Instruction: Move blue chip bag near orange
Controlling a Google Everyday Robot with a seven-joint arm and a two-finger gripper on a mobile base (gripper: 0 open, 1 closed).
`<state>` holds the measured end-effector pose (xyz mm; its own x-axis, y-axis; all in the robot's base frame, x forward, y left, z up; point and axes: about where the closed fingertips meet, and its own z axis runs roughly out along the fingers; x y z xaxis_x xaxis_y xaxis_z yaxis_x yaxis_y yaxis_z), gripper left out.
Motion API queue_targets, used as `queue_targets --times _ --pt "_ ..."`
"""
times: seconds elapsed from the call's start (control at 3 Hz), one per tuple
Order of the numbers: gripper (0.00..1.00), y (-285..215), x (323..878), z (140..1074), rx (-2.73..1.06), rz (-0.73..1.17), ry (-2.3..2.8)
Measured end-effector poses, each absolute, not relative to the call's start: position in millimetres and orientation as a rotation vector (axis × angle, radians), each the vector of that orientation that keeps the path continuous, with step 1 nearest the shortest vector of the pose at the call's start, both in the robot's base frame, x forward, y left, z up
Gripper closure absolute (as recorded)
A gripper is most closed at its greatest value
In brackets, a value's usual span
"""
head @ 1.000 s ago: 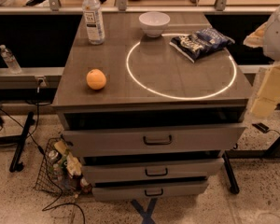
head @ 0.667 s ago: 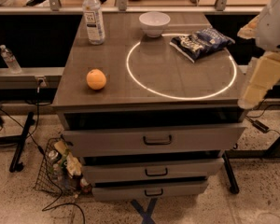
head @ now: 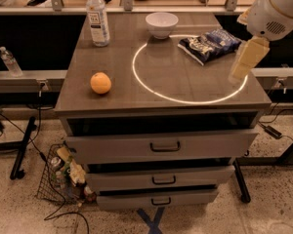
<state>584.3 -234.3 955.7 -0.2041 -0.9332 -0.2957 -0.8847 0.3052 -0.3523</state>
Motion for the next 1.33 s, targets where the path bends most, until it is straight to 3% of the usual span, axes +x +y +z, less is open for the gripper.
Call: queue_targets --times 1.0,1.33 --pt "0.0 -236.5 757.2 881.2 -1.17 0.17 2.149" --pt "0.0 -234.9 780.7 872.8 -1.089 0.214 2.139"
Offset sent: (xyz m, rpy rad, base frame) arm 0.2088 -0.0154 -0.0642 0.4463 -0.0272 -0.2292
